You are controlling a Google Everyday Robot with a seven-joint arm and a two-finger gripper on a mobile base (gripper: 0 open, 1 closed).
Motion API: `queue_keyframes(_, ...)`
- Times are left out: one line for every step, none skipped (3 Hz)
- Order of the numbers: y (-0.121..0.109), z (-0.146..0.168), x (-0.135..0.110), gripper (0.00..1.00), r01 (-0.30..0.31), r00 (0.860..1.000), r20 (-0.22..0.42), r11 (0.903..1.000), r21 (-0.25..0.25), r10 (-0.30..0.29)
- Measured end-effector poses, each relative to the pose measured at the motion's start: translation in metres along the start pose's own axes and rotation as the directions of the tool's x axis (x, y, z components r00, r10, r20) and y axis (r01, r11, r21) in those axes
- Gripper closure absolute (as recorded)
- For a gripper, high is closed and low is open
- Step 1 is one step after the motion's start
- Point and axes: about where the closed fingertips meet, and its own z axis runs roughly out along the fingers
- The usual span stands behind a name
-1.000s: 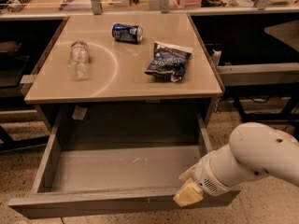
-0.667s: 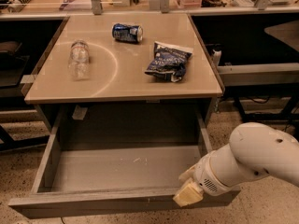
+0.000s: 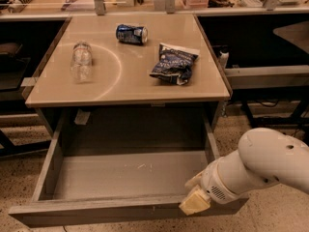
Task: Open top drawer
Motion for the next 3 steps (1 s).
queue_keyframes(0.0,0.0,0.0,0.57,0.0,1.0,0.0,1.0,0.0,0.0)
queue_keyframes(0.0,0.0,0.0,0.34,0.0,1.0,0.0,1.0,0.0,0.0)
queue_keyframes(0.0,0.0,0.0,0.12,0.0,1.0,0.0,1.0,0.0,0.0)
